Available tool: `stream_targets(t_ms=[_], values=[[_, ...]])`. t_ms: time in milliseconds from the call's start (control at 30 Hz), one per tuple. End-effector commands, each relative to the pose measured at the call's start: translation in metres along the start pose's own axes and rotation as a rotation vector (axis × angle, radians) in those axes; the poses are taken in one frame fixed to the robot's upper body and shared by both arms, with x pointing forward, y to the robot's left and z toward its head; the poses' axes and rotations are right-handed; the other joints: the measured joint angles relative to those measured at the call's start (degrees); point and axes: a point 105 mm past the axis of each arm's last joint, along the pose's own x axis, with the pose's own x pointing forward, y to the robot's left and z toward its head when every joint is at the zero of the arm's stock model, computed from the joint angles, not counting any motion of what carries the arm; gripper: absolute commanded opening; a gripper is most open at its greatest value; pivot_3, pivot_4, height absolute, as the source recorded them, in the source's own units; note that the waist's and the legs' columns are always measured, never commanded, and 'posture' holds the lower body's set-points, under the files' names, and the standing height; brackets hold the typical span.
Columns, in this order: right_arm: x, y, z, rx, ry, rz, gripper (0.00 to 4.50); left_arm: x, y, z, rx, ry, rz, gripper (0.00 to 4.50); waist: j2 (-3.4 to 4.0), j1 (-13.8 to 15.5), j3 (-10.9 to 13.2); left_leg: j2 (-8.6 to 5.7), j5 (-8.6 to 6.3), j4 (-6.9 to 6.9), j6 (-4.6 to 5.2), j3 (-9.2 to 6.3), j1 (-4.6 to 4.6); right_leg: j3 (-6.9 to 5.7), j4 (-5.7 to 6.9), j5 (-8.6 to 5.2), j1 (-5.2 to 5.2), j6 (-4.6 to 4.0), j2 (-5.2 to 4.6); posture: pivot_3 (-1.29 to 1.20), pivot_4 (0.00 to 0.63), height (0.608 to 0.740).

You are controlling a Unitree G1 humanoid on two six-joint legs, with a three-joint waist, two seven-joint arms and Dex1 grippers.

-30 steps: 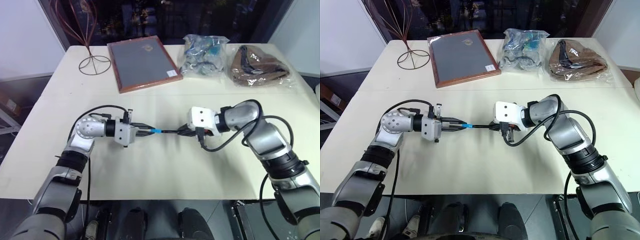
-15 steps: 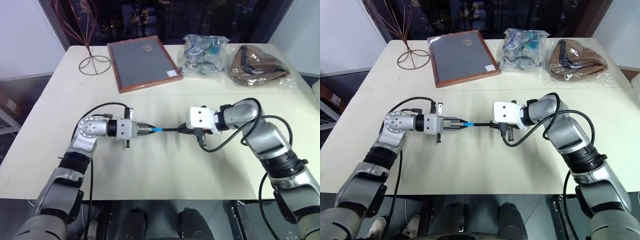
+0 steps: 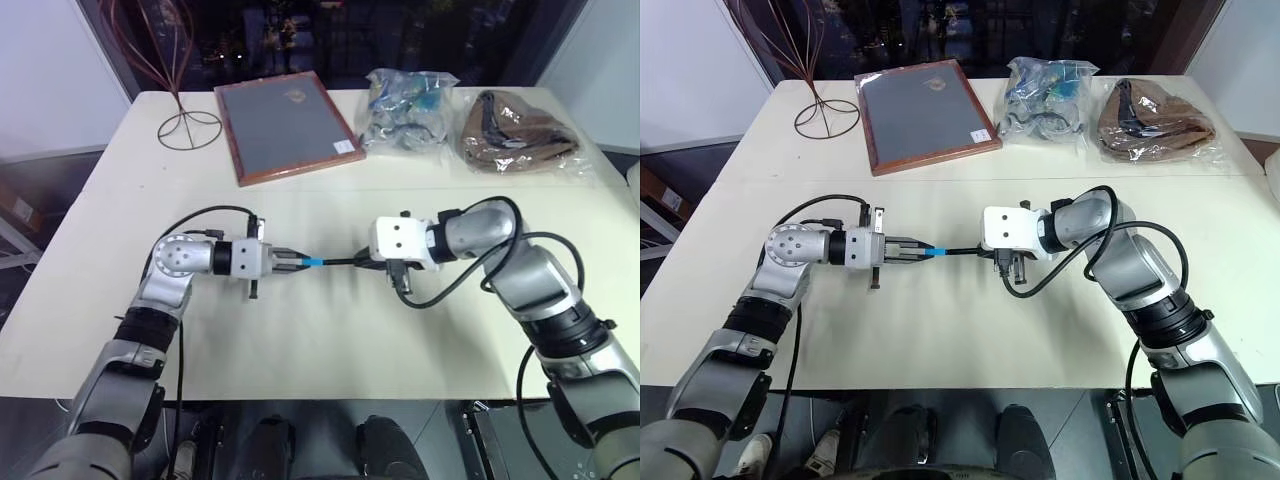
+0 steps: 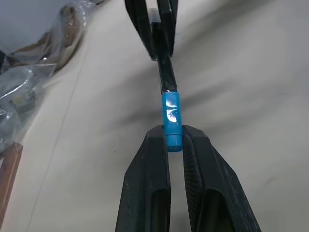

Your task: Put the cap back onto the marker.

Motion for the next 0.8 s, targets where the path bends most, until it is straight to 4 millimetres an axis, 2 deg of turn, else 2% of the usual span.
stream_targets(t_ms=[33,300,533,800], values=[[0.008,0.013,0.045,-0.126,-0.148,0.075,0.06,0.018,0.014,0.024,0.149,-0.086,0.017,0.00,0.00,0.02,0.00,0.00,0.00,0.00,0.00,0.00,0.00,0.00,0.00,0.00,0.00,0.00,0.00,0.00,0.150,0.740],[0.008,0.012,0.050,-0.078,-0.182,0.072,0.06,0.020,0.019,0.026,0.173,-0.110,0.078,0.00,0.00,-0.01,0.00,0.00,0.00,0.00,0.00,0.00,0.00,0.00,0.01,0.00,0.00,0.00,0.00,0.00,0.150,0.740],[0.008,0.013,0.055,-0.050,-0.203,0.078,0.06,0.021,0.021,0.028,0.040,-0.154,0.120,0.00,0.00,-0.03,0.00,0.00,0.00,0.00,0.00,-0.01,0.00,0.01,0.02,0.00,0.00,0.00,0.00,0.00,0.150,0.740],[0.008,0.015,0.056,-0.058,-0.199,0.081,0.06,0.024,0.019,0.032,0.143,-0.152,0.103,0.00,0.00,0.02,0.00,0.00,0.00,0.00,0.00,0.00,0.00,0.01,0.01,0.00,-0.02,0.00,0.00,0.00,0.150,0.740]])
